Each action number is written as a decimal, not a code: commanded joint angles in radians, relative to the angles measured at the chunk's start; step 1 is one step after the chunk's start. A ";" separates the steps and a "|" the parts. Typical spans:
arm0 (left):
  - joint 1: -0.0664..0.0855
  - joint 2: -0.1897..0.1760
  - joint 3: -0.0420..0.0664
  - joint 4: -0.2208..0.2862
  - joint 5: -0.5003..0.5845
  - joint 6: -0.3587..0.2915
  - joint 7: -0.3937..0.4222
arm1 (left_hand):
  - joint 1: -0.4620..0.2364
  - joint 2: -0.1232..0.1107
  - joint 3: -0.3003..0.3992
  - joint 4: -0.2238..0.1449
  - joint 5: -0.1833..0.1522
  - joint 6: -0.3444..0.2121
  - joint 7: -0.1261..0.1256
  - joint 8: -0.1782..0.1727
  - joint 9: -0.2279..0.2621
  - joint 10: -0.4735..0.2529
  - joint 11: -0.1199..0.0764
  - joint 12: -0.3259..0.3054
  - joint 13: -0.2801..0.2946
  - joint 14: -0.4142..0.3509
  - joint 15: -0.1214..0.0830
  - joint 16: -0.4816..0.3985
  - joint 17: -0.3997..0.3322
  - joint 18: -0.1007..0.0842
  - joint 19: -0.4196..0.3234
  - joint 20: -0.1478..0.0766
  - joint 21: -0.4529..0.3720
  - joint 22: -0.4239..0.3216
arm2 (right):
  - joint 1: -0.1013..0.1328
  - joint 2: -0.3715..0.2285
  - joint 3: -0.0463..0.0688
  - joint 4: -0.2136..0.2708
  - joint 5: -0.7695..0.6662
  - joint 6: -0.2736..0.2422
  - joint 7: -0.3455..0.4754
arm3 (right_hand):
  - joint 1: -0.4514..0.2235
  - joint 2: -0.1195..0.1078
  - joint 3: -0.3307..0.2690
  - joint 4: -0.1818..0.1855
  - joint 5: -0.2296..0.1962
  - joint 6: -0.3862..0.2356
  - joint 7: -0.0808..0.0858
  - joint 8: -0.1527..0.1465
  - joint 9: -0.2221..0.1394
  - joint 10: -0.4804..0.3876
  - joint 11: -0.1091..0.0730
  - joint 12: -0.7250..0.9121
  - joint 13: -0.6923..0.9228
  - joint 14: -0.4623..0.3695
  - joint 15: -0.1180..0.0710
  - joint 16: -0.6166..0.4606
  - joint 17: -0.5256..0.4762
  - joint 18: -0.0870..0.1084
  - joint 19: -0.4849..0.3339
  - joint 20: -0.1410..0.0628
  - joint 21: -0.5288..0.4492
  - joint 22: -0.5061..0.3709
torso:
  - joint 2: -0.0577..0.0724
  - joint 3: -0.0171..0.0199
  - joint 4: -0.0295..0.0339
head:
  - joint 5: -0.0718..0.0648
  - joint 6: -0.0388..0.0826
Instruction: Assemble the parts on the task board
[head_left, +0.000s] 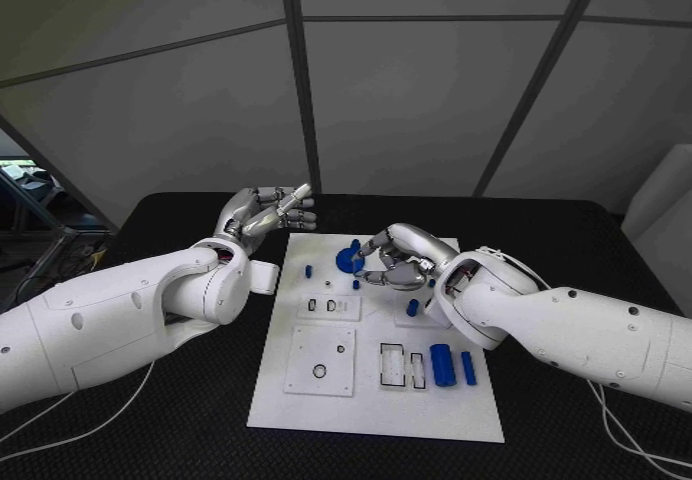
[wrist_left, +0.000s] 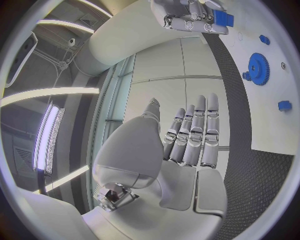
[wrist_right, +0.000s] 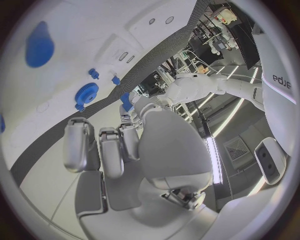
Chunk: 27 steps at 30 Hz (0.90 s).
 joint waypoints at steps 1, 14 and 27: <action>0.002 0.010 0.001 -0.007 0.002 0.009 -0.003 | 0.004 0.002 -0.001 -0.003 -0.004 0.004 -0.003 -0.004 0.000 0.000 -0.001 -0.003 0.000 -0.001 0.002 -0.006 0.001 -0.014 -0.006 -0.002 0.003 0.001 | -0.006 0.021 -0.001 -0.006 -0.108 0.015 -0.073 | 0.004 0.007 0.003 -0.004 -0.008 0.002 -0.003 0.003 0.003 -0.001 -0.003 -0.004 0.085 0.104 -0.006 0.005 0.263 -0.018 0.000 -0.007 0.002 -0.002 | 0.000 -0.0010 0.0024 | 0.005 -0.005; 0.003 0.027 0.001 -0.024 0.004 0.006 -0.007 | 0.003 0.002 -0.001 -0.002 -0.004 0.004 -0.003 -0.004 0.000 0.000 -0.001 -0.003 0.000 -0.001 0.002 -0.006 0.001 -0.014 -0.006 -0.002 0.003 0.001 | -0.029 0.085 -0.033 -0.020 -0.197 0.073 -0.162 | 0.004 0.006 0.003 -0.005 -0.008 0.002 -0.002 0.003 0.003 -0.002 -0.003 -0.004 0.085 0.104 -0.006 0.005 0.263 -0.018 0.000 -0.008 0.002 -0.002 | 0.000 0.0012 0.0005 | 0.026 -0.022; 0.003 0.028 0.001 -0.026 0.005 0.007 -0.008 | 0.003 0.002 -0.001 -0.002 -0.004 0.004 -0.003 -0.004 0.000 0.000 -0.001 -0.003 0.000 -0.001 0.002 -0.006 0.001 -0.014 -0.006 -0.002 0.003 0.001 | -0.039 0.101 -0.040 -0.028 -0.214 0.100 -0.180 | 0.000 0.004 0.003 -0.005 -0.012 0.002 -0.001 0.003 0.004 -0.002 -0.002 -0.004 0.086 0.104 -0.005 0.005 0.263 -0.018 -0.001 -0.007 0.002 -0.002 | 0.000 0.0012 -0.0001 | 0.027 -0.025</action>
